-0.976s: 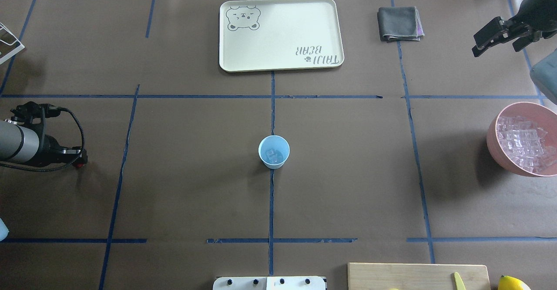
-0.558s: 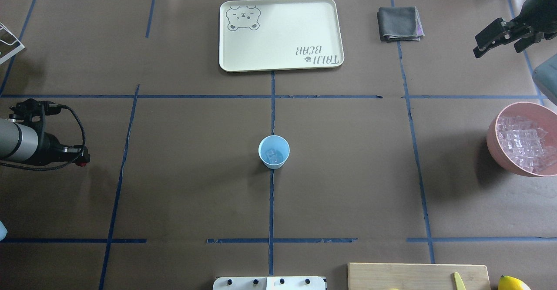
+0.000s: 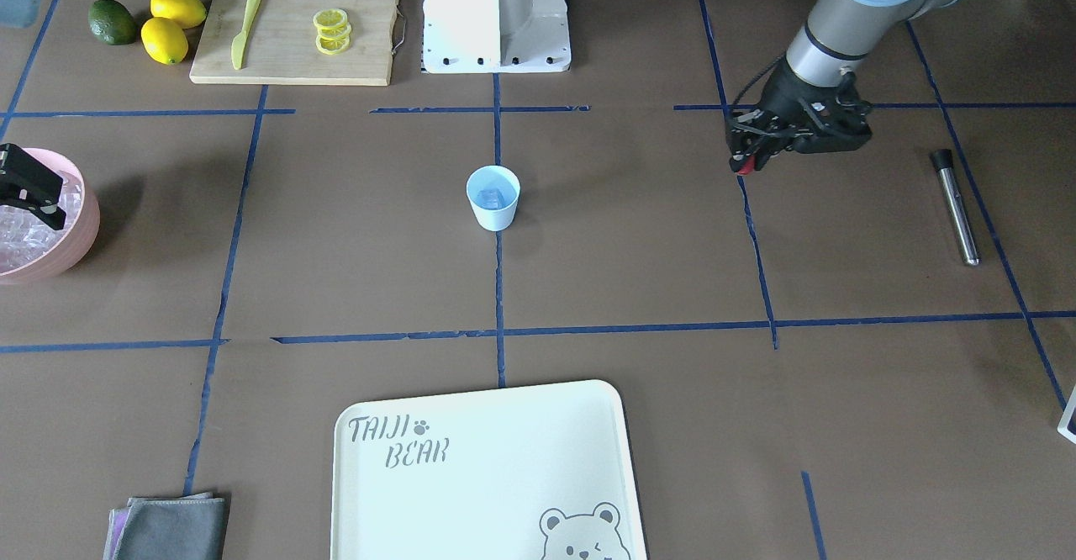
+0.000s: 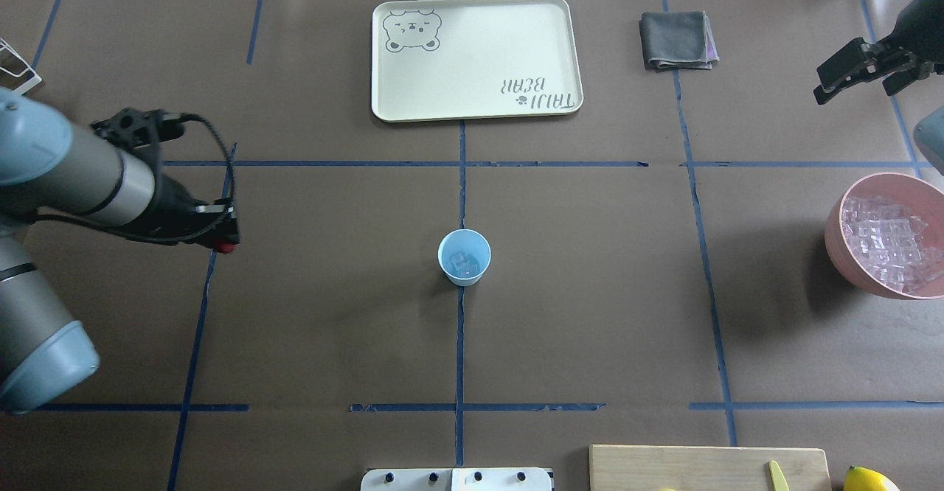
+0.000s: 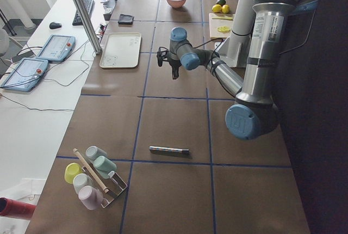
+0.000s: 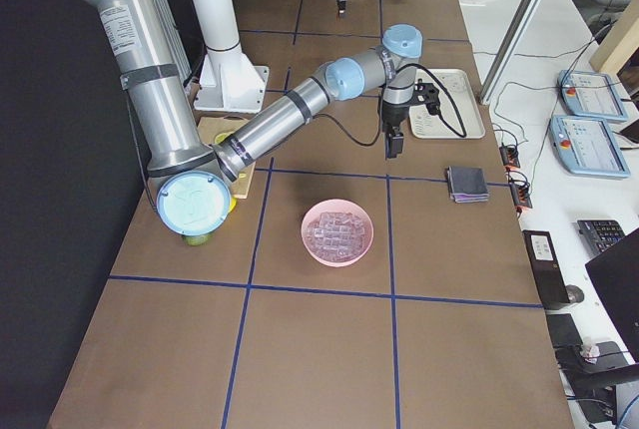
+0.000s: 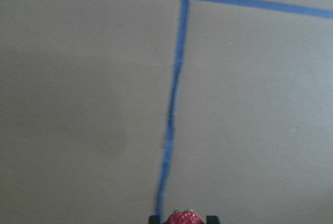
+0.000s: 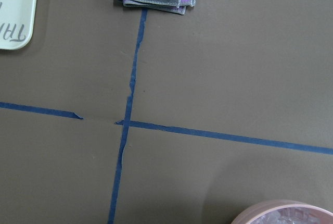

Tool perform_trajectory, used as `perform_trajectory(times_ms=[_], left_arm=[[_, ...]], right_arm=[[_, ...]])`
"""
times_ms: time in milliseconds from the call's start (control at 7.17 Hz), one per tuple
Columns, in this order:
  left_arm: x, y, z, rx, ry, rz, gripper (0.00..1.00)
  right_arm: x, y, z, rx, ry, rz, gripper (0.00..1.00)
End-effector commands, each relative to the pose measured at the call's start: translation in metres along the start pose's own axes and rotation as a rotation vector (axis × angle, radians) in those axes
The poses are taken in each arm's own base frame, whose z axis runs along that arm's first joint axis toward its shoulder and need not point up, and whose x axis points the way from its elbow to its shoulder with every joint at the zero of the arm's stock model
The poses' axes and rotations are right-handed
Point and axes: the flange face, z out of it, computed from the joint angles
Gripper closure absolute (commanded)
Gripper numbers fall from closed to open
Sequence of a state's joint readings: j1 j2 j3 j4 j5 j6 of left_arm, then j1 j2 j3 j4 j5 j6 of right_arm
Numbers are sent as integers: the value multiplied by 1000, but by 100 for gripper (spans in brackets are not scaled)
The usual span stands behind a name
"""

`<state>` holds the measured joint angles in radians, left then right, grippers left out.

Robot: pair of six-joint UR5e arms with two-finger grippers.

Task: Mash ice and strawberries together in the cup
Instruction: 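Carry the strawberry with the left gripper over the light-blue cup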

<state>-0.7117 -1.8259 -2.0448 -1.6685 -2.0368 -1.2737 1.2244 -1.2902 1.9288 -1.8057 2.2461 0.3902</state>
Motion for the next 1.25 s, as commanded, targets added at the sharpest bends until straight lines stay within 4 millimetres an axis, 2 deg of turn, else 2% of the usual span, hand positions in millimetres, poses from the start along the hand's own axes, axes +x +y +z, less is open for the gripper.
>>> perform_trajectory(times_ms=[0, 139, 279, 418, 558, 697, 1115], left_arm=[[138, 12, -29, -31, 51, -97, 100], [182, 19, -24, -50, 73, -127, 100], [223, 29, -8, -58, 81, -131, 100], [250, 39, 21, -38, 93, -138, 100], [262, 43, 50, -10, 120, -132, 100], [266, 40, 67, -9, 128, -127, 100], [263, 39, 76, -10, 114, -127, 100]], right_arm=[[46, 16, 5, 27, 3, -40, 1], [75, 24, 0, 27, -3, -51, 1], [106, 39, -2, 16, -21, -61, 1], [132, 50, -5, 17, -20, -64, 1], [152, 65, -4, 6, -38, -69, 1], [163, 72, -4, 4, -46, -68, 1], [178, 79, -10, 16, -46, -63, 1]])
